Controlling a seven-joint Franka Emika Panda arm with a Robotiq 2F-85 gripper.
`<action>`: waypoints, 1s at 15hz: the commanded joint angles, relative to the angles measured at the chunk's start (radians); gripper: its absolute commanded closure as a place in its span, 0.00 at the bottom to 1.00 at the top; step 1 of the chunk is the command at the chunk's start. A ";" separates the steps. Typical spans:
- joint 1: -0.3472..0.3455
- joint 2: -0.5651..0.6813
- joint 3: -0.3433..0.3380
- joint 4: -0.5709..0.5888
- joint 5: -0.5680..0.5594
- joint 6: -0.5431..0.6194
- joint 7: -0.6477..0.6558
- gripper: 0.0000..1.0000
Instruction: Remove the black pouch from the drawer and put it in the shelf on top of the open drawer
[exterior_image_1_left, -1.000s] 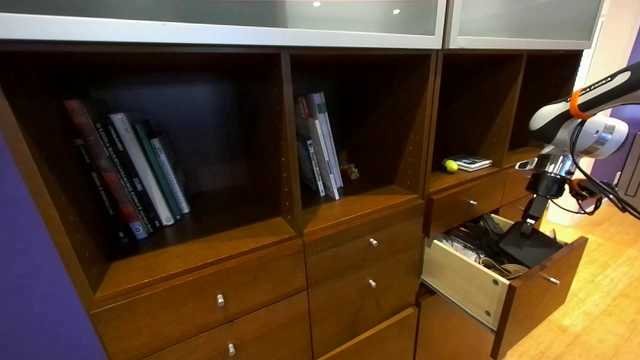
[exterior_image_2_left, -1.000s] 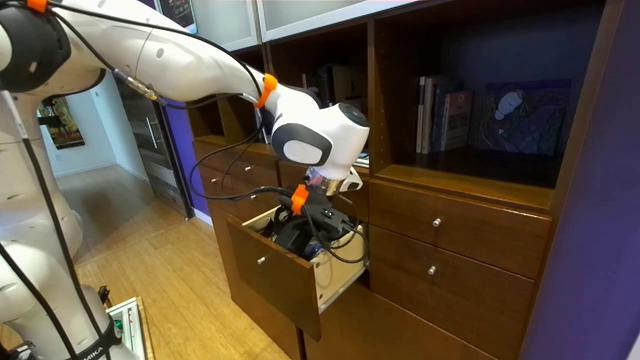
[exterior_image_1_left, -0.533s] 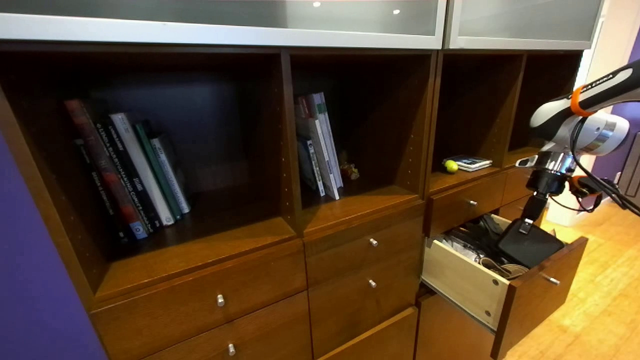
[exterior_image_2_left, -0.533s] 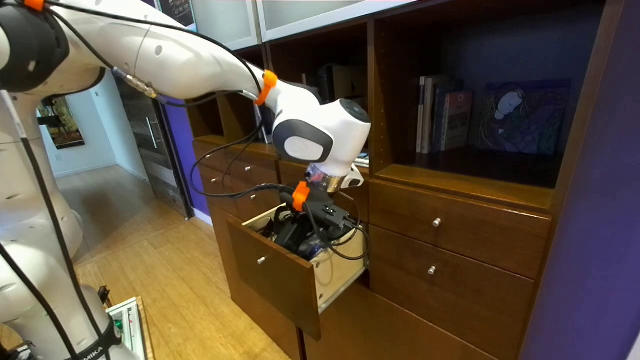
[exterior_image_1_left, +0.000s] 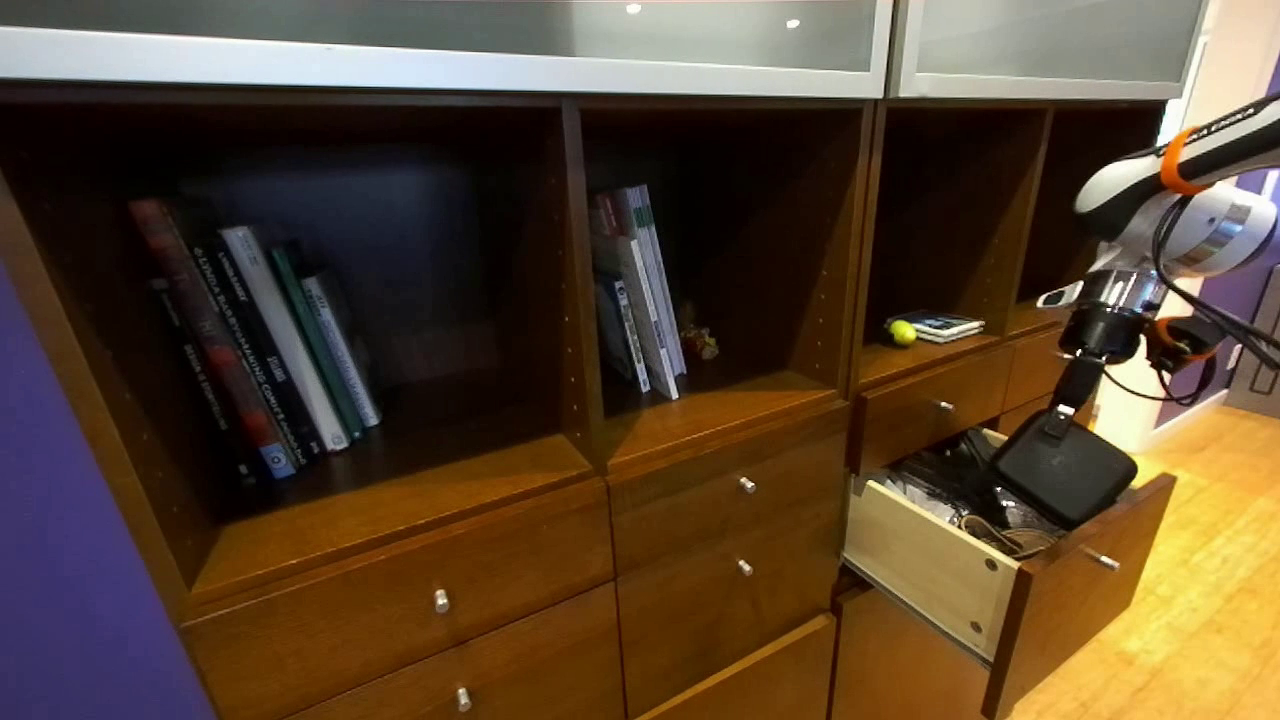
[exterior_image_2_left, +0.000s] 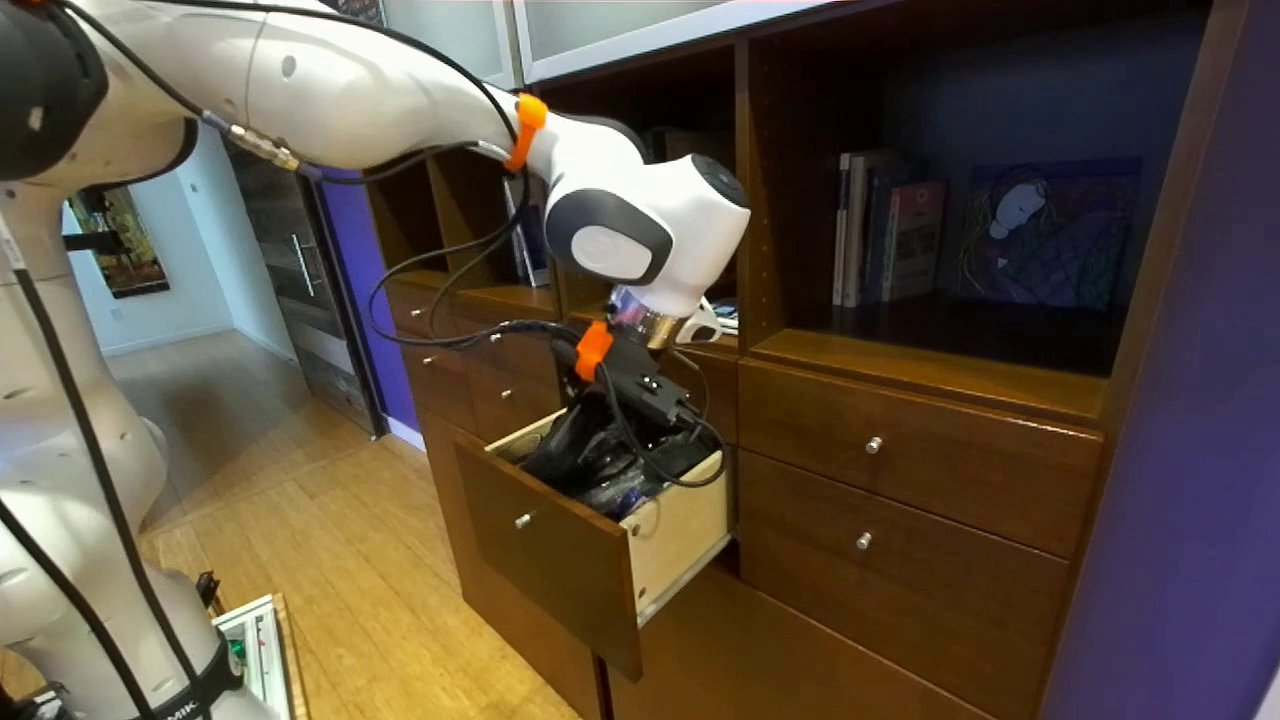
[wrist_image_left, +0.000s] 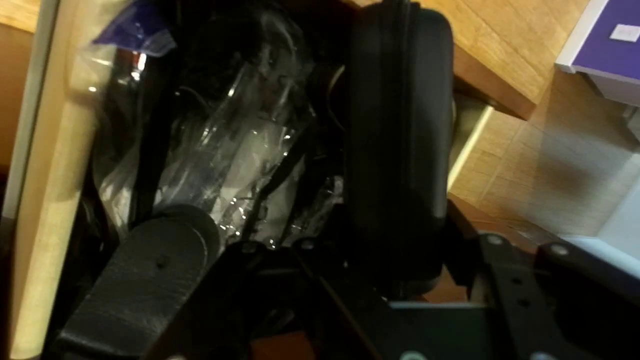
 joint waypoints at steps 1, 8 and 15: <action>-0.024 -0.037 -0.005 0.059 0.112 -0.165 0.105 0.78; -0.052 -0.054 -0.047 0.101 0.327 -0.166 0.328 0.78; -0.072 -0.048 -0.073 0.096 0.399 -0.166 0.303 0.53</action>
